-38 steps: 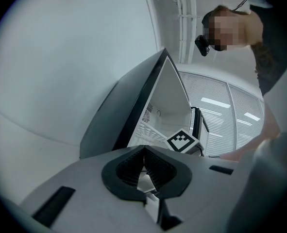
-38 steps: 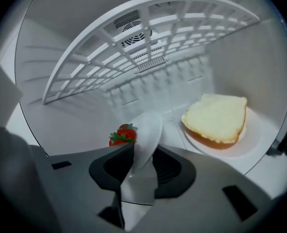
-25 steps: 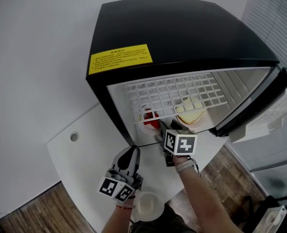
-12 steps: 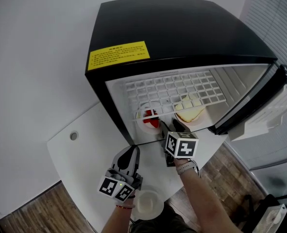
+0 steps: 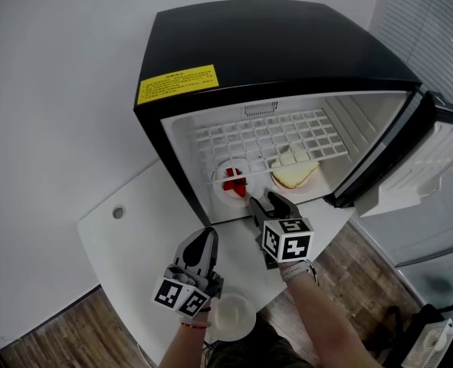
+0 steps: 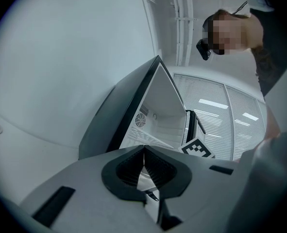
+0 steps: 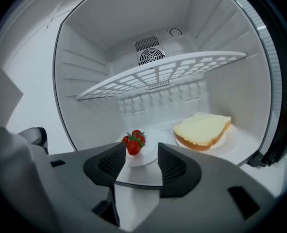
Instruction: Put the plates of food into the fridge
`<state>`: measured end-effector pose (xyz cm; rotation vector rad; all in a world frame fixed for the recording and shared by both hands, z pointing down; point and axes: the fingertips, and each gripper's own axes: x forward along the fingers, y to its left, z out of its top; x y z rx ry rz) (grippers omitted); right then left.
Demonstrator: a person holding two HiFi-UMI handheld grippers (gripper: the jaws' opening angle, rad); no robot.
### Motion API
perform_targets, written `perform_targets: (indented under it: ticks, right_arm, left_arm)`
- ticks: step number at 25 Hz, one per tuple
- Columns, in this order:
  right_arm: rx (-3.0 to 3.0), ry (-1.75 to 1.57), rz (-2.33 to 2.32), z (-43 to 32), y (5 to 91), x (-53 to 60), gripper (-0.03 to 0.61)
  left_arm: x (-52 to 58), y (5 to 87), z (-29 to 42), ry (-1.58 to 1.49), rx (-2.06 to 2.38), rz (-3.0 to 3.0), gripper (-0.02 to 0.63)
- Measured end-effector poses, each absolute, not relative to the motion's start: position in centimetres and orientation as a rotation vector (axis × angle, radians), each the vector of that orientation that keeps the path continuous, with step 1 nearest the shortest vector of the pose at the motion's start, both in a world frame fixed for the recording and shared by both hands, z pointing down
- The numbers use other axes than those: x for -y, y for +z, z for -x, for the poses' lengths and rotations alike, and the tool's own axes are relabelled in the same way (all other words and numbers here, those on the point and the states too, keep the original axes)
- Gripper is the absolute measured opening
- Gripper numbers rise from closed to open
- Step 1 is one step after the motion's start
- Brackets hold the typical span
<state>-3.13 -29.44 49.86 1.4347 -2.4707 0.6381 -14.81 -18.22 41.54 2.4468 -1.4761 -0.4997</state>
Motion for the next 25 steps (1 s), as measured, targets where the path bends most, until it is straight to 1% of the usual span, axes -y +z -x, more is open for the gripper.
perform_targets:
  ticks: [1, 3, 4, 7, 25]
  right_arm:
    - [2.488, 0.657, -1.421, 3.2, 49.6, 29.0, 0.213]
    - [2.512, 0.669, -1.403, 3.1, 49.2, 28.1, 0.174]
    - [2.519, 0.66, -1.398, 3.0, 48.9, 27.6, 0.127]
    - [2.548, 0.646, -1.387, 2.8, 48.0, 26.2, 0.013]
    - [2.712, 0.597, -1.171, 3.0, 43.6, 14.3, 0.008]
  left_arm:
    - [18.0, 41.4, 14.7, -0.5, 1.479, -2.446, 0.008]
    - [17.5, 41.1, 14.4, -0.497, 1.484, -2.45, 0.008]
    - [17.2, 41.0, 14.2, -0.494, 1.486, -2.456, 0.008]
    - [16.3, 40.5, 13.5, -0.483, 1.487, -2.472, 0.008]
    - [8.6, 38.8, 11.5, -0.415, 1.53, -2.498, 0.008]
